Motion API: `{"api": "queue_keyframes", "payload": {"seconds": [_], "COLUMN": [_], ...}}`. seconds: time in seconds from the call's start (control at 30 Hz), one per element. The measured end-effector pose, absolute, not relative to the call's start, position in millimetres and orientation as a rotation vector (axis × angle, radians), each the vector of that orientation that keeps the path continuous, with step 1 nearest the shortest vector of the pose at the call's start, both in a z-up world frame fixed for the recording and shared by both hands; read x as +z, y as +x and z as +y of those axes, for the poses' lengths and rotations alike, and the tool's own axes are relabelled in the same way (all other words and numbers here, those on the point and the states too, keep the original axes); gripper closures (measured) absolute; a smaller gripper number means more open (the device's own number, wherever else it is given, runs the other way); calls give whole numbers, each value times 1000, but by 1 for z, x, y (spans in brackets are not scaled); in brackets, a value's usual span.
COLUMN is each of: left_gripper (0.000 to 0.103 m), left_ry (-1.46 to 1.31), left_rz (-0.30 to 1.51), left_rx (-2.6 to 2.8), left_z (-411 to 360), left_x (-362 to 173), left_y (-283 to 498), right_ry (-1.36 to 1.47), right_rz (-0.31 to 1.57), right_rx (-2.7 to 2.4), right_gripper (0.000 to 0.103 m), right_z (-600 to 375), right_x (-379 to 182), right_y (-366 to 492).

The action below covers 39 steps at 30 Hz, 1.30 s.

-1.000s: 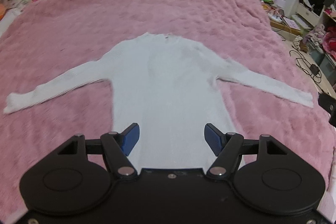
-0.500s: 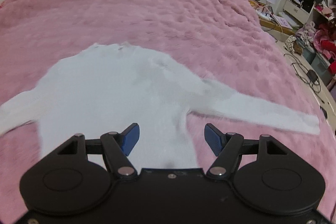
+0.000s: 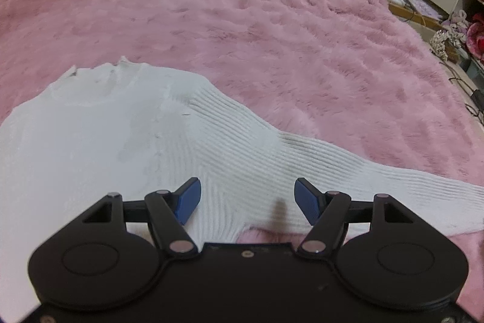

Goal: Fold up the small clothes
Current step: 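Move the right tool to the sleeve cuff and close on it, then carry the gripped cuff across the sweater body and open the right tool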

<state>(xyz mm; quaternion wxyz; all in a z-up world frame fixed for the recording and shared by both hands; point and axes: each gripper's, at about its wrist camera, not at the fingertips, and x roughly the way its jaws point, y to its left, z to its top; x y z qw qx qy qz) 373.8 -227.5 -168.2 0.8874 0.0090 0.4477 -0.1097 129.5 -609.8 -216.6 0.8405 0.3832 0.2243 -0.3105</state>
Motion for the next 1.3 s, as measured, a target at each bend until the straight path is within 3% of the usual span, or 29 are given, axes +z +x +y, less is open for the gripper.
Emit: {"api": "queue_keyframes", "payload": {"seconds": [0.23, 0.27, 0.33, 0.4, 0.47, 1.0, 1.3], "left_gripper": [31, 31, 31, 31, 31, 26, 26], "left_ry": [55, 59, 72, 89, 105, 50, -148], "left_rz": [953, 954, 950, 943, 942, 904, 886], "left_rx": [-224, -223, -217, -214, -210, -317, -298], "left_z": [-238, -240, -242, -245, -248, -229, -128], "left_x": [-186, -189, -192, -195, -198, -210, -160], "left_y": [386, 388, 388, 387, 387, 390, 377], "right_ry": [856, 856, 843, 845, 847, 708, 666], "right_rz": [392, 389, 393, 398, 396, 318, 300], "right_rx": [-629, -627, -620, -611, -594, -335, -38], "right_gripper": [28, 33, 53, 82, 89, 93, 93], "right_z": [-622, -623, -625, -626, -624, -542, -427], "right_x": [-225, -225, -223, -222, -221, -144, -94], "right_y": [133, 135, 138, 139, 137, 192, 271]}}
